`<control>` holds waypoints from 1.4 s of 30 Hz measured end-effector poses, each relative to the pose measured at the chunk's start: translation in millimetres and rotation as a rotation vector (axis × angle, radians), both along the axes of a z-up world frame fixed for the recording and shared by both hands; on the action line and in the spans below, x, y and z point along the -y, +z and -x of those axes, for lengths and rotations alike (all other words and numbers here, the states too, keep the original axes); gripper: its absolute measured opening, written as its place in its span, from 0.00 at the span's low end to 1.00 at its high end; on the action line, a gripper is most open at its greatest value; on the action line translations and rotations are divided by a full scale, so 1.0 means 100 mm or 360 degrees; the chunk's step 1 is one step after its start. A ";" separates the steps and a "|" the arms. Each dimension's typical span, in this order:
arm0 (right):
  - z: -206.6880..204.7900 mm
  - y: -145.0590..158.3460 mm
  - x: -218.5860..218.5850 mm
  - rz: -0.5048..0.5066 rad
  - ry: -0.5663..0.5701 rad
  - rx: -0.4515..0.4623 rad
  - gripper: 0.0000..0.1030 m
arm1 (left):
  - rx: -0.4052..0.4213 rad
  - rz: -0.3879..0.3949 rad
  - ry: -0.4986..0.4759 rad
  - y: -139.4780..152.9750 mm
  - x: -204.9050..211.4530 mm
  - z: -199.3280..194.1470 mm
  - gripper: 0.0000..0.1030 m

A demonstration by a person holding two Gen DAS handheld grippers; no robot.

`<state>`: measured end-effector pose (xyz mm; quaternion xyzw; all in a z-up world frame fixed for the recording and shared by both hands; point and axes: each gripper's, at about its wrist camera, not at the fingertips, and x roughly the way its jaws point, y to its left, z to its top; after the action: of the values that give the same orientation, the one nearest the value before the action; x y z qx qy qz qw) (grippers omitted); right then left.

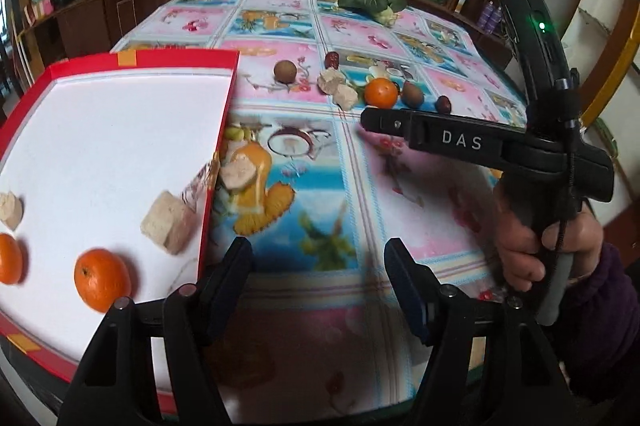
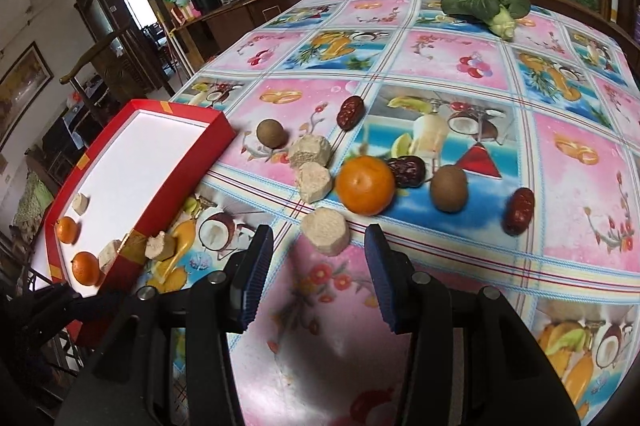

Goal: Organize fruits
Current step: 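Grasp another beige cube with the right tool while the left tool grasps a beige chunk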

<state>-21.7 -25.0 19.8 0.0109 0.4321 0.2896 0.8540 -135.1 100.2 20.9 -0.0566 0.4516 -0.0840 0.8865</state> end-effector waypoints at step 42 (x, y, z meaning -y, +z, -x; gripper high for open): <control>-0.04 0.04 0.06 0.0023 -0.0009 0.0048 0.28 | 0.0014 -0.0194 0.0069 -0.06 -0.03 -0.44 0.23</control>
<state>-17.5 -31.0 23.7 0.0016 0.4213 0.2843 0.8612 -90.9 103.2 14.7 -0.0119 0.4505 -0.0375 0.8919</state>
